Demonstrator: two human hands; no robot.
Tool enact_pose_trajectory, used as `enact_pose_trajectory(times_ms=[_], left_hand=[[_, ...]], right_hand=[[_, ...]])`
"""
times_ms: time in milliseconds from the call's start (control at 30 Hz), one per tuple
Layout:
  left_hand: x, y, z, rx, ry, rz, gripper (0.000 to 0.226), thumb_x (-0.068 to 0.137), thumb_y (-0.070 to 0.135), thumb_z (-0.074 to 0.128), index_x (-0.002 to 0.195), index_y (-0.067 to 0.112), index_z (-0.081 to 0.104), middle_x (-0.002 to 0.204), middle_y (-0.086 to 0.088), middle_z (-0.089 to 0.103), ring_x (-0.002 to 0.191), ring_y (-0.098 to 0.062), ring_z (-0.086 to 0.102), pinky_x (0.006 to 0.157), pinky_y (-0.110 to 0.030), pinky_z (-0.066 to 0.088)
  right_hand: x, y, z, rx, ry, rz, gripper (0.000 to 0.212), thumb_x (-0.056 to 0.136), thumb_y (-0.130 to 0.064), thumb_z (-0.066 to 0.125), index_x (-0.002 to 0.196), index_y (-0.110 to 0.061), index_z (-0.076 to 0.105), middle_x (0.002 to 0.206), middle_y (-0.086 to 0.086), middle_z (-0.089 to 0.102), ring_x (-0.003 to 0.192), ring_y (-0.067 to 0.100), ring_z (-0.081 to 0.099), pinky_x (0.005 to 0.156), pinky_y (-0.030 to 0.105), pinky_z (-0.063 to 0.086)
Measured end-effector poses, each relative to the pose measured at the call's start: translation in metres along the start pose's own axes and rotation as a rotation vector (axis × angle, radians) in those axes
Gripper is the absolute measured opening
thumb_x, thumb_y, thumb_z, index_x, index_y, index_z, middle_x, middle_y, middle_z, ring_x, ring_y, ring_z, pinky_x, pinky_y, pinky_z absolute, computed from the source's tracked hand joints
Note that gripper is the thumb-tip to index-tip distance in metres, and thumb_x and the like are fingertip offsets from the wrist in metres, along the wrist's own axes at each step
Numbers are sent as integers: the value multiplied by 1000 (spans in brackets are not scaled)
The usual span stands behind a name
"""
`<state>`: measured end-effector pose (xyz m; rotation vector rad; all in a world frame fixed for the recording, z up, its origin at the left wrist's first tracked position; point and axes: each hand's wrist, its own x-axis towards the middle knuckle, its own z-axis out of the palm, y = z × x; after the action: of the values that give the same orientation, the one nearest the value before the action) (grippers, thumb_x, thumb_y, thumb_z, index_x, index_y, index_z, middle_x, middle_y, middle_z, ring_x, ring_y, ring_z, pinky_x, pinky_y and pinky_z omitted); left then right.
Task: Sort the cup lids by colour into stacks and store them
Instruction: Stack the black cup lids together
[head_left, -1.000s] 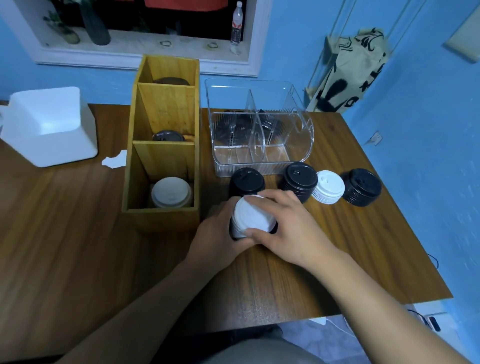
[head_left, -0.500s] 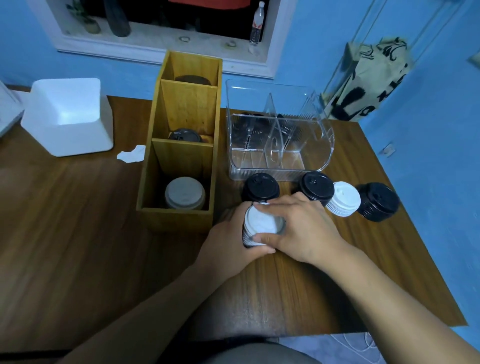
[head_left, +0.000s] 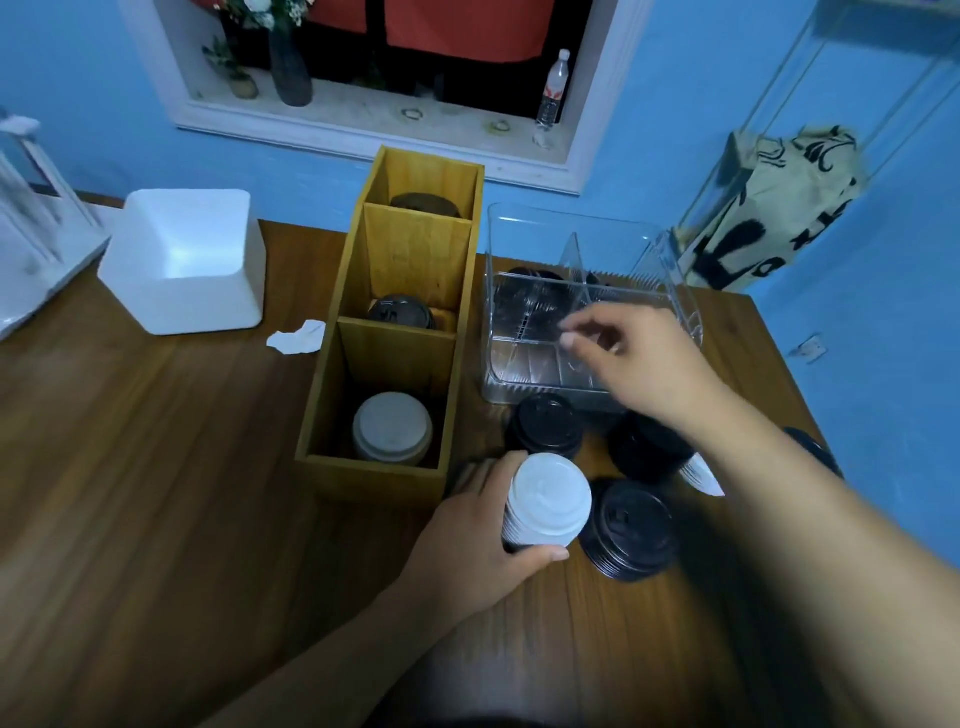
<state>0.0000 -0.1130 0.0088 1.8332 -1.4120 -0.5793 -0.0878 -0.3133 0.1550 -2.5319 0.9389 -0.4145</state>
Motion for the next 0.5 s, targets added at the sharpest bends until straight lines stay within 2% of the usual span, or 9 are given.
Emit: enact_pose_trajectory(times_ms=[67, 133, 233, 300, 333, 433, 500], left_hand=[[1, 1, -1, 6, -6, -4, 93, 73, 68, 76, 148, 46, 25, 141, 31, 38, 133, 4, 34, 108, -19, 35], [2, 1, -1, 11, -12, -5, 92, 73, 69, 75, 147, 47, 25, 140, 32, 37, 133, 5, 34, 108, -17, 35], [1, 2, -1, 21, -20, -20, 94, 73, 71, 74, 148, 46, 24, 142, 31, 35, 133, 7, 32, 105, -7, 27], [2, 1, -1, 17, -28, -32, 95, 73, 71, 74, 149, 46, 23, 143, 32, 34, 132, 9, 30, 102, -1, 21], [2, 1, -1, 11, -36, -36, 94, 74, 72, 73, 149, 47, 22, 143, 32, 33, 132, 9, 30, 100, 0, 20], [4, 0, -3, 4, -56, -45, 94, 76, 72, 71, 150, 47, 19, 144, 30, 31, 133, 8, 28, 102, -2, 21], [4, 1, -3, 8, -64, -45, 94, 77, 73, 71, 151, 46, 19, 144, 29, 30, 133, 8, 28, 102, -5, 23]], right_hand=[[48, 0, -4, 5, -2, 19, 16, 96, -29, 67, 109, -25, 74, 89, -15, 65, 87, 7, 58, 80, 22, 41], [96, 1, 0, -29, -12, 46, 16, 95, -25, 66, 109, -20, 74, 96, -6, 69, 93, 11, 60, 79, 19, 37], [154, 6, 15, -155, -83, 90, 23, 92, -29, 68, 111, -16, 73, 111, 6, 73, 108, 24, 64, 85, 25, 42], [181, 7, 28, -303, -201, 112, 32, 92, -36, 69, 114, -12, 73, 117, 11, 71, 113, 31, 63, 90, 31, 47], [190, 5, 33, -381, -272, 116, 36, 92, -39, 68, 114, -11, 73, 118, 13, 70, 111, 33, 63, 91, 34, 50], [208, -4, 47, -517, -487, 143, 38, 88, -39, 70, 108, -7, 72, 112, 15, 70, 94, 31, 64, 78, 35, 50], [212, -11, 52, -540, -544, 158, 37, 86, -37, 74, 104, -5, 71, 104, 14, 68, 88, 29, 63, 73, 33, 47]])
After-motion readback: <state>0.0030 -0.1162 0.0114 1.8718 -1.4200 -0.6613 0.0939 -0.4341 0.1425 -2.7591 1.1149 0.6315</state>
